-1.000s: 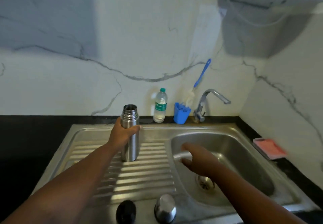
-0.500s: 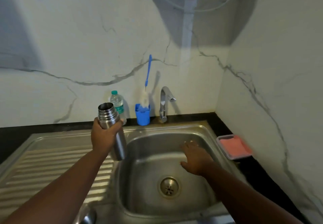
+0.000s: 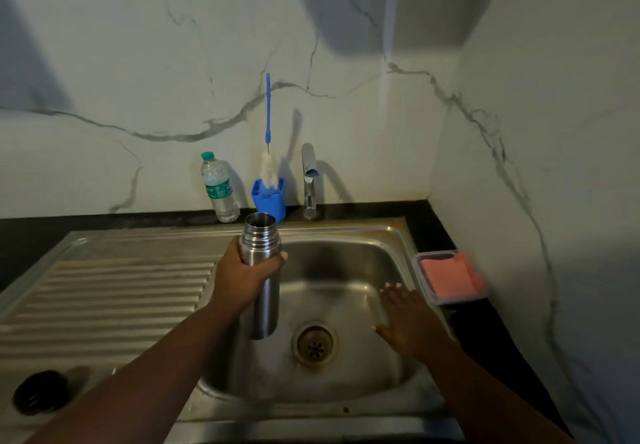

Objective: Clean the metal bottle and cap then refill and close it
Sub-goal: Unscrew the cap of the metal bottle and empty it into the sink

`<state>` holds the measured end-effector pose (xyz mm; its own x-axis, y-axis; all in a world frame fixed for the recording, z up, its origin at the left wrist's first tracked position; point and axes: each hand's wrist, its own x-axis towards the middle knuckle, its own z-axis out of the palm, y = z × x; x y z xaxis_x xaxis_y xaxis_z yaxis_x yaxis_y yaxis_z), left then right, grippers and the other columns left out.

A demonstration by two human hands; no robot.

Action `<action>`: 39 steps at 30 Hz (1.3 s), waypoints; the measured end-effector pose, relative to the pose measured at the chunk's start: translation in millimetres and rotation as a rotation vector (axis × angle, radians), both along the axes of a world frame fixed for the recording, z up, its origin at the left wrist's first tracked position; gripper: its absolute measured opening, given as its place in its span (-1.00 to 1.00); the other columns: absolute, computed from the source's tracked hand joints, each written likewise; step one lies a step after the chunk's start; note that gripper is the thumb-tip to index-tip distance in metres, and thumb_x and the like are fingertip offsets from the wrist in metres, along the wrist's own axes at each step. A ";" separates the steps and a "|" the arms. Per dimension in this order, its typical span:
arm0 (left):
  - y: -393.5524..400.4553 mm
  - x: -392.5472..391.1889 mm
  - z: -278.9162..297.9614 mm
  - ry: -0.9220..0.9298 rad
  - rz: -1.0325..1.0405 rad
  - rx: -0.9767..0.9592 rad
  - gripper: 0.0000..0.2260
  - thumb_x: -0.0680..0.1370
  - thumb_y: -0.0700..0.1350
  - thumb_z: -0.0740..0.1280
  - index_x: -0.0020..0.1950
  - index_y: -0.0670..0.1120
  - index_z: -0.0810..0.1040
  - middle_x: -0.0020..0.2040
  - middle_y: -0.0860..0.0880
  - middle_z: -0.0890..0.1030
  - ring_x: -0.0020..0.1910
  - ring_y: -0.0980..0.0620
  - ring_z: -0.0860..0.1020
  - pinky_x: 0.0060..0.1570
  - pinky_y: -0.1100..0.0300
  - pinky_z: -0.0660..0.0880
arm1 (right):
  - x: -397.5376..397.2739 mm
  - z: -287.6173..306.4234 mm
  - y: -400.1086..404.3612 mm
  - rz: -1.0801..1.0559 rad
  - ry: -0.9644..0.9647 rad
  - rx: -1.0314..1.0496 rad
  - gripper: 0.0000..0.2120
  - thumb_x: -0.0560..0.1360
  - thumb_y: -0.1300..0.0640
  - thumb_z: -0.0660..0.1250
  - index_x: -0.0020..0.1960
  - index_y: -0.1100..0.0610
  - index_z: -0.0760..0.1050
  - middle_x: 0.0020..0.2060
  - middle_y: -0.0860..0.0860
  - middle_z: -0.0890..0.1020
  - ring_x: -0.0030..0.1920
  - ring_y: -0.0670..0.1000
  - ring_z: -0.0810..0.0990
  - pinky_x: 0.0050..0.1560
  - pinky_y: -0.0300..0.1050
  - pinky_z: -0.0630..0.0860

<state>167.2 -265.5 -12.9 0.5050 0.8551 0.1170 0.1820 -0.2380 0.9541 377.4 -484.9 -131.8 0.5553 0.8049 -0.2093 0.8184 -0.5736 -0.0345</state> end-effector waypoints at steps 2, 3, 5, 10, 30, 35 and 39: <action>-2.8 1.7 -0.8 0.075 -0.077 0.066 -0.59 0.32 -0.09 0.61 0.05 0.11 0.51 -0.08 0.06 0.66 -0.14 0.14 0.62 -0.15 0.22 0.50 | 4.6 -5.7 -2.9 -0.009 -0.026 -0.004 -0.28 0.44 -0.32 0.00 0.20 0.20 0.58 0.15 0.14 0.62 0.15 0.14 0.61 0.11 0.07 0.53; -3.6 2.9 -1.2 0.113 -0.105 0.110 -0.61 0.32 -0.09 0.61 0.01 0.12 0.50 -0.11 0.08 0.65 -0.17 0.18 0.62 -0.19 0.26 0.47 | 3.5 -1.2 -2.9 -0.004 -0.052 0.001 -0.29 0.42 -0.30 0.03 0.21 0.21 0.57 0.16 0.14 0.61 0.16 0.14 0.60 0.13 0.07 0.52; -1.6 4.9 -3.4 0.191 -0.139 0.192 -0.61 0.29 -0.06 0.62 -0.03 0.13 0.49 -0.14 0.11 0.65 -0.21 0.25 0.60 -0.22 0.30 0.44 | 2.6 2.4 -2.5 -0.015 -0.084 0.028 -0.31 0.43 -0.27 0.04 0.25 0.21 0.54 0.21 0.15 0.58 0.20 0.15 0.57 0.19 0.06 0.47; 12.2 8.6 -1.5 0.370 -0.246 0.335 -0.56 0.26 0.05 0.61 0.01 0.15 0.47 -0.13 0.15 0.62 -0.19 0.21 0.58 -0.21 0.26 0.47 | -1.8 4.5 0.2 -0.031 -0.132 0.097 -0.31 0.52 -0.22 -0.04 0.50 0.19 0.18 0.47 0.15 0.25 0.47 0.13 0.23 0.45 0.00 0.09; 32.9 12.2 7.9 0.752 -0.446 0.565 -0.47 0.25 0.13 0.55 0.12 0.13 0.42 -0.06 0.13 0.55 -0.14 0.16 0.51 -0.21 0.25 0.43 | 2.1 -7.2 3.6 -0.041 -0.173 0.124 -0.19 0.40 -0.21 -0.15 0.49 0.24 0.17 0.47 0.19 0.25 0.48 0.15 0.21 0.46 0.05 0.11; 32.6 11.0 -0.1 0.763 -0.468 0.558 -0.44 0.24 0.16 0.54 0.15 0.12 0.41 0.00 0.11 0.55 -0.10 0.15 0.53 -0.18 0.24 0.46 | 2.9 -7.2 3.0 -0.025 -0.150 0.104 -0.24 0.49 -0.21 -0.07 0.54 0.21 -0.06 0.53 0.15 0.04 0.53 0.11 -0.01 0.50 0.00 -0.07; 31.3 14.0 -4.8 0.826 -0.498 0.566 -0.41 0.23 0.21 0.51 0.18 0.12 0.41 0.01 0.10 0.57 -0.08 0.10 0.55 -0.13 0.19 0.50 | 0.6 -1.0 2.5 -0.017 -0.128 0.100 -0.25 0.52 -0.21 -0.01 0.55 0.20 -0.10 0.54 0.14 -0.01 0.53 0.09 -0.06 0.50 -0.01 -0.11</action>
